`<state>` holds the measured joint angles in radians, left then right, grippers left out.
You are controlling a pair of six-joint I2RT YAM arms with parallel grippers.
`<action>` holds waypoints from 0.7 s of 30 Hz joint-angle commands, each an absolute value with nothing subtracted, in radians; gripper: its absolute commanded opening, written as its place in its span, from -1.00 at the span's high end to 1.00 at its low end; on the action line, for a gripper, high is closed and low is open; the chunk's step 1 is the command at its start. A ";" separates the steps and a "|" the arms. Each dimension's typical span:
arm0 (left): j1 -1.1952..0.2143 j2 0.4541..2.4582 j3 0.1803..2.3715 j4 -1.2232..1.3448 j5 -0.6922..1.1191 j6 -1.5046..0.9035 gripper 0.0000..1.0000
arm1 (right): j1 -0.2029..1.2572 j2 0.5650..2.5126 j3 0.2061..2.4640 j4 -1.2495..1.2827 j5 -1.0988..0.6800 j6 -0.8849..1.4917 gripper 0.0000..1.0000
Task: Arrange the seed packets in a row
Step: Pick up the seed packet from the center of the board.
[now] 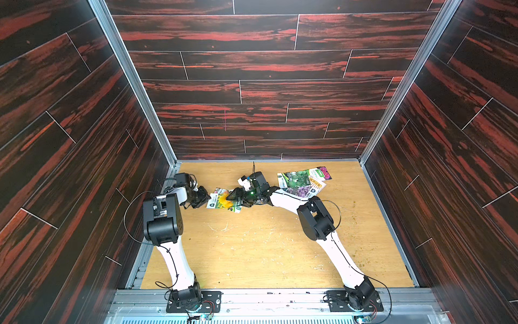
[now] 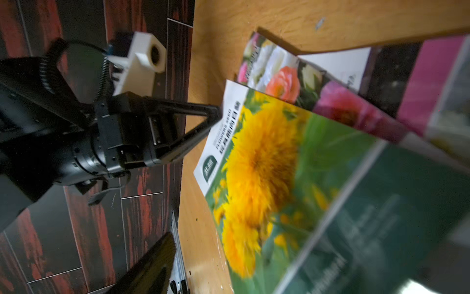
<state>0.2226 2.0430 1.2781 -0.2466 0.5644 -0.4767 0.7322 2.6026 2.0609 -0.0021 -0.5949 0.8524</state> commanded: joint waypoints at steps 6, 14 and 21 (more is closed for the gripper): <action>0.215 1.915 1.217 -0.176 0.668 -0.586 1.00 | 0.706 2.533 1.956 0.013 -0.614 0.832 -0.66; 0.198 1.718 1.034 0.096 0.584 -0.769 1.00 | 0.654 2.378 1.732 0.159 -0.639 0.874 -0.65; 0.102 1.494 0.825 0.331 0.269 -0.843 1.00 | 0.660 2.253 1.590 0.404 -0.696 1.044 -0.65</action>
